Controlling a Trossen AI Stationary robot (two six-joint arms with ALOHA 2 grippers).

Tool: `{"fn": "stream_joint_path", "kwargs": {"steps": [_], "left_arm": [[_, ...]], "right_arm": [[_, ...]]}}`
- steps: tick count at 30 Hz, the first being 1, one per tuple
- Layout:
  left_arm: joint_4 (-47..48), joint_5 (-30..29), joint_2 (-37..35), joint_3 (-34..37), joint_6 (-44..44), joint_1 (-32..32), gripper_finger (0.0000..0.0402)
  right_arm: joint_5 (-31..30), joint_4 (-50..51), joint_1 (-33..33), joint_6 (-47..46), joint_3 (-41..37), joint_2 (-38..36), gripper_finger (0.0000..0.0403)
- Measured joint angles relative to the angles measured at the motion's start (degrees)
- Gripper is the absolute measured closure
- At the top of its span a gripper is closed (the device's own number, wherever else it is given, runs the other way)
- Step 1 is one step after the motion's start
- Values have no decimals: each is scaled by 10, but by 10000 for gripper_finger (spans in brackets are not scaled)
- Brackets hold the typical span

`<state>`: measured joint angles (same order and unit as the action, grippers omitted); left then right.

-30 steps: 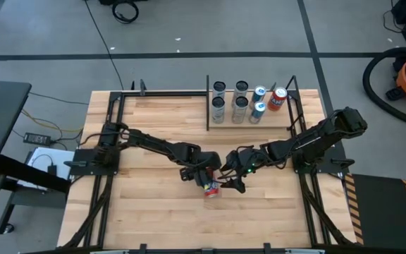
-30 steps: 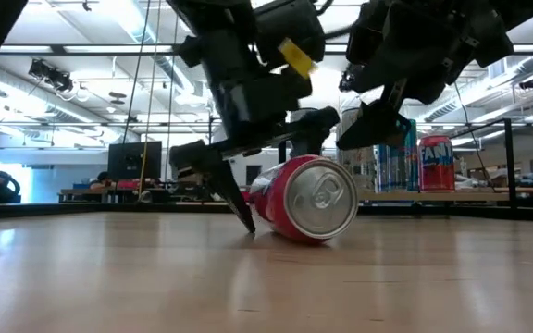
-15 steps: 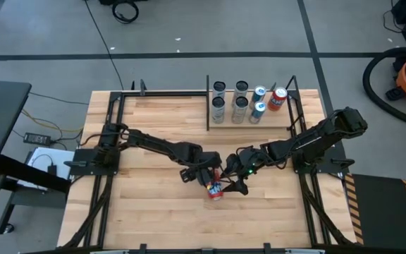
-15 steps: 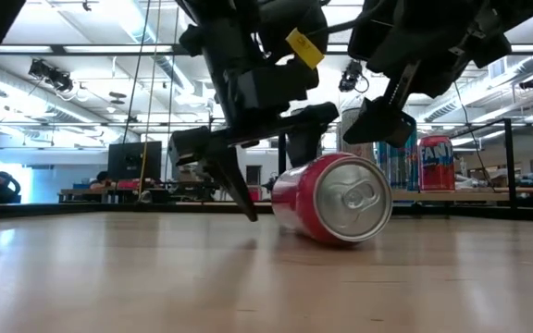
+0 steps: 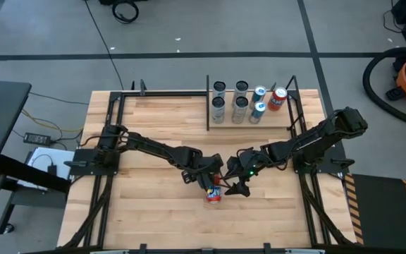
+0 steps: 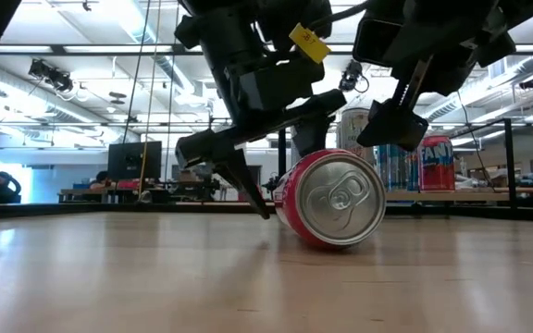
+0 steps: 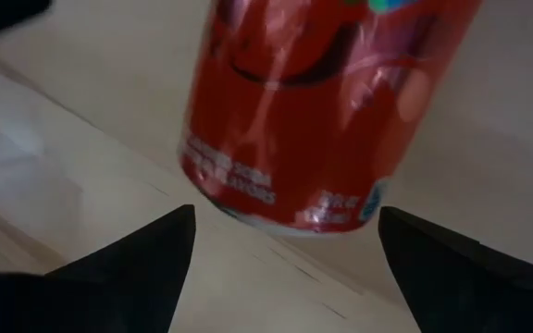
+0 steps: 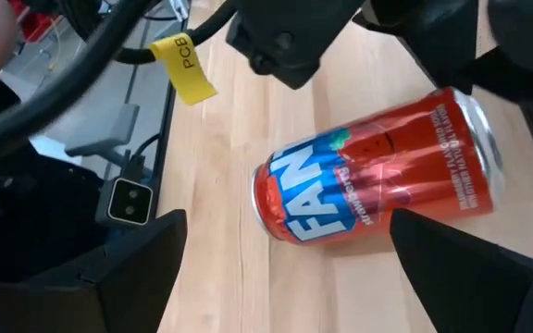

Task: Place canned beverage on shelf
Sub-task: Put the red soda can on the shelf aligned with the other orange soda can

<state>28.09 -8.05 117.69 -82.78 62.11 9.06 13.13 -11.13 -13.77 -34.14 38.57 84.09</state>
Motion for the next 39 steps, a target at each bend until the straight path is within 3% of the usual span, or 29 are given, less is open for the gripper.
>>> {"fn": "stream_joint_path", "kwargs": {"steps": [16,39], "left_arm": [[51,-12,-2,-52,51,36,60],[22,58,23,-51,65,20,60]], "right_arm": [[-1,1,-4,14,0,0,16],[0,-9,0,11,0,-1,16]]}}
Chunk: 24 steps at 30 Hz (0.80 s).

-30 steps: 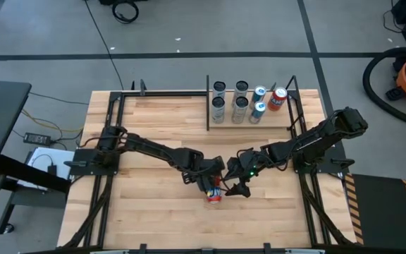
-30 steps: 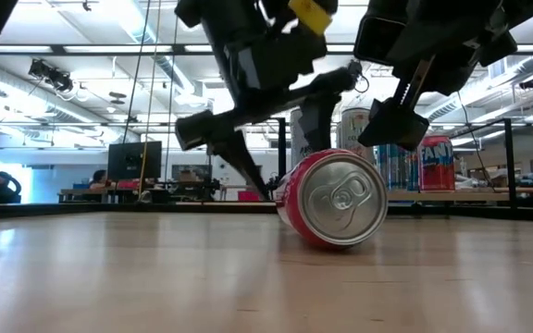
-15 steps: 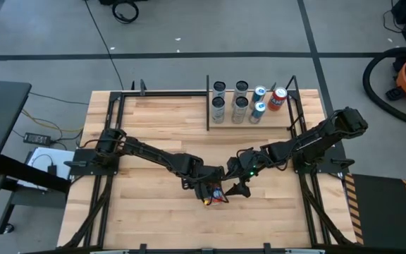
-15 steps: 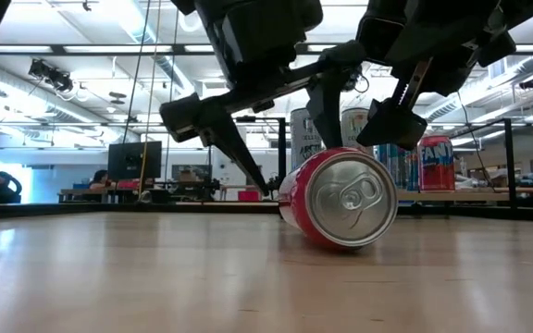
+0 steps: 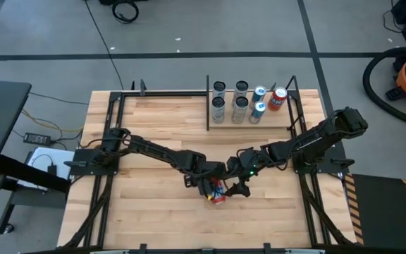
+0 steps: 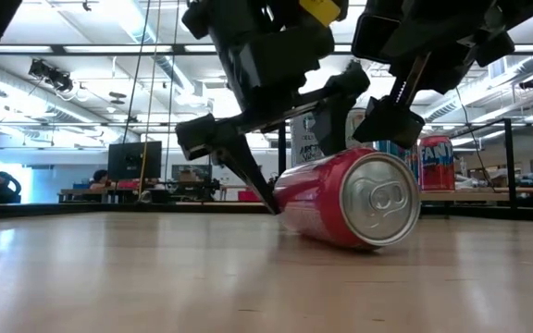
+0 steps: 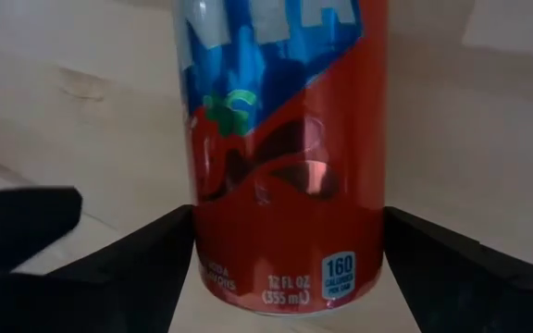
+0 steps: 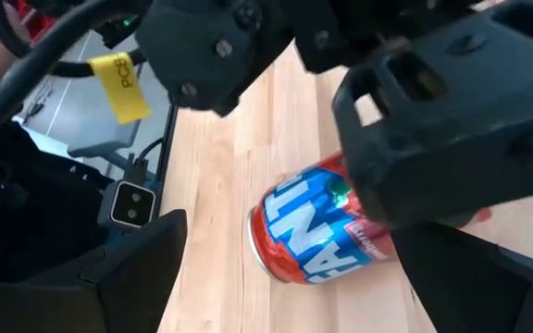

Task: Place canned beverage on shelf
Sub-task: Put the red soda can on the shelf aligned with the other orange soda can

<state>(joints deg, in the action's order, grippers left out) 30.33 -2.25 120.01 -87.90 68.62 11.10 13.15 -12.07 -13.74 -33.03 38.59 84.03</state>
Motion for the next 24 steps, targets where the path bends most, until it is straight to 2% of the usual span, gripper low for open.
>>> {"fn": "stream_joint_path", "kwargs": {"steps": [6,15,24], "left_arm": [[-2,2,0,0,-17,8,65],[16,2,-1,-1,-50,5,118],[33,-25,-11,0,-95,-8,120]], "right_arm": [[0,1,0,0,0,0,16],[0,1,0,0,0,0,16],[-11,-10,0,-18,0,-3,16]]}}
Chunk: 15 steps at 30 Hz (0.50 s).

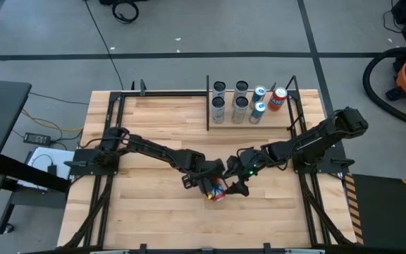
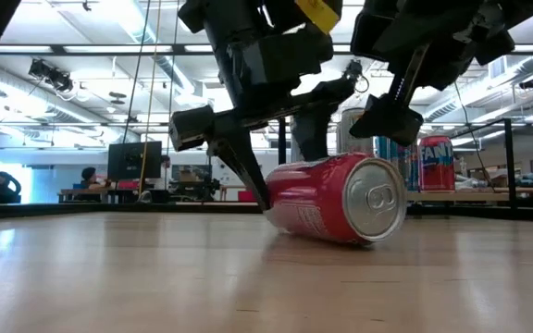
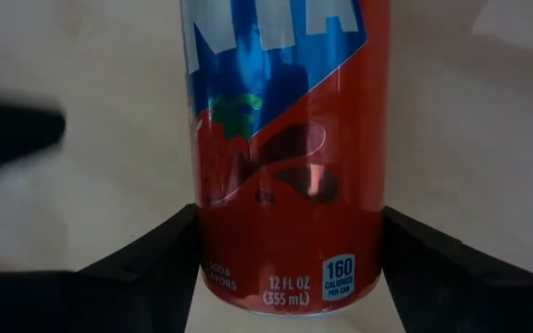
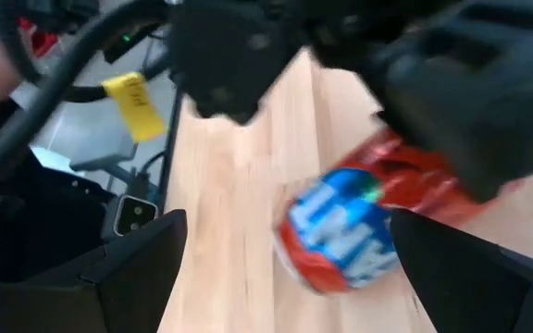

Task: Place canned beverage on shelf
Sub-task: Put the red soda can on the shelf aligned with the other orange soda can

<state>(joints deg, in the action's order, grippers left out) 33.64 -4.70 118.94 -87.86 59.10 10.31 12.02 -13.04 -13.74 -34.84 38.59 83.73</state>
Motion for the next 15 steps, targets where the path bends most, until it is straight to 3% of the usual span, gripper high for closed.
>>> {"fn": "stream_joint_path", "kwargs": {"steps": [6,15], "left_arm": [[4,-6,-29,1,-59,-23,120],[-31,-6,-59,0,-137,-62,120]], "right_arm": [[0,10,0,5,0,-56,16],[-44,114,-8,65,0,-222,16]]}}
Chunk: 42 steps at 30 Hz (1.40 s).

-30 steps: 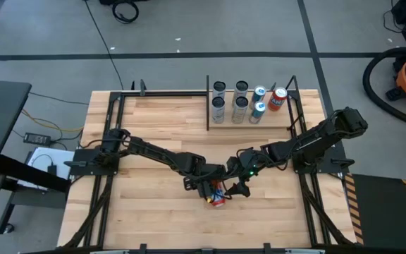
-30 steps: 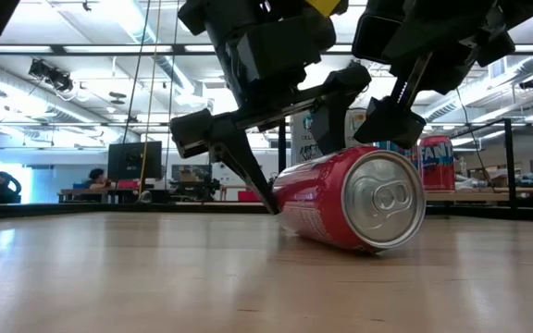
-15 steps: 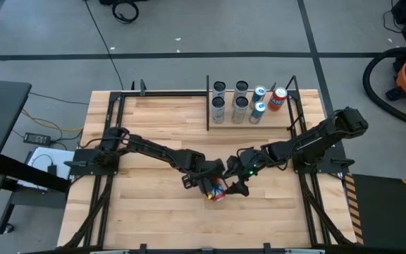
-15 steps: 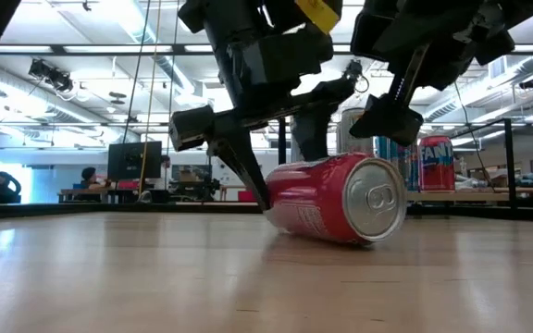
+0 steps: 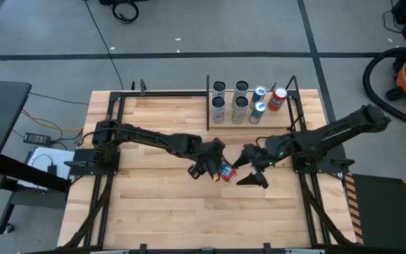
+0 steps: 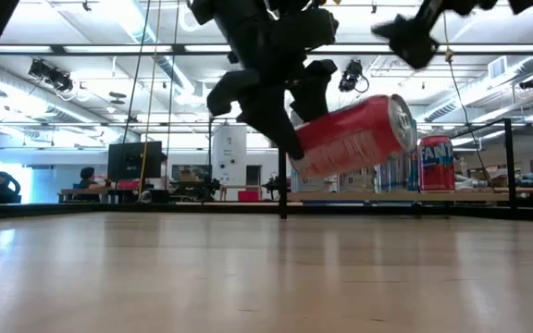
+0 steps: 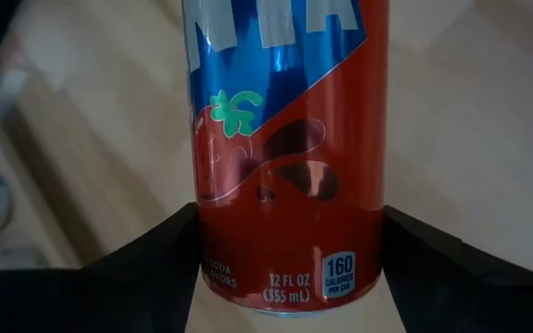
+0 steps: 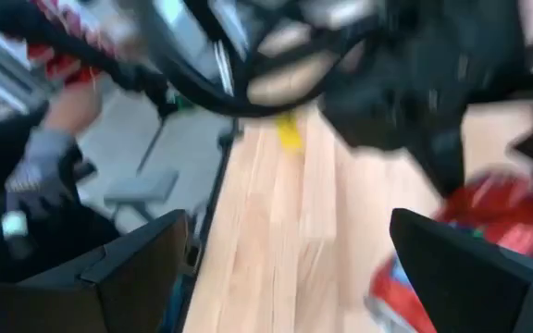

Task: Place canned beverage on shelf
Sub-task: Put the red soda can on the shelf aligned with the other orange soda can

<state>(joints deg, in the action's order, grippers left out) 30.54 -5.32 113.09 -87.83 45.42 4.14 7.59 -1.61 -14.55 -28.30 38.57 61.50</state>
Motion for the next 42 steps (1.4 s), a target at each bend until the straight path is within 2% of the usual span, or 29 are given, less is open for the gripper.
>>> {"fn": "stream_joint_path", "kwargs": {"steps": [5,7,12,15,21,24,28,33,42], "left_arm": [[-48,-10,-3,0,-47,-22,120],[-67,-32,-4,0,-64,-28,120],[-115,-72,-4,0,-106,-37,120],[-148,-87,-4,0,-132,-38,120],[-191,-90,-5,0,-167,-36,118],[-198,-91,-5,0,-179,-36,118],[-197,-100,-5,0,-191,-38,118],[-210,-101,-5,0,-196,-41,117],[-236,-131,-5,0,-214,-44,116]], "right_arm": [[-69,42,0,46,0,-82,16],[-110,84,1,68,0,-111,16],[-218,134,1,103,0,-152,16],[-255,160,1,122,0,-160,16],[-268,169,1,165,0,-152,16],[-293,173,1,165,0,-150,16],[-334,207,1,165,0,-159,16],[-335,271,1,163,0,-166,16],[-357,286,0,101,0,-175,16]]}}
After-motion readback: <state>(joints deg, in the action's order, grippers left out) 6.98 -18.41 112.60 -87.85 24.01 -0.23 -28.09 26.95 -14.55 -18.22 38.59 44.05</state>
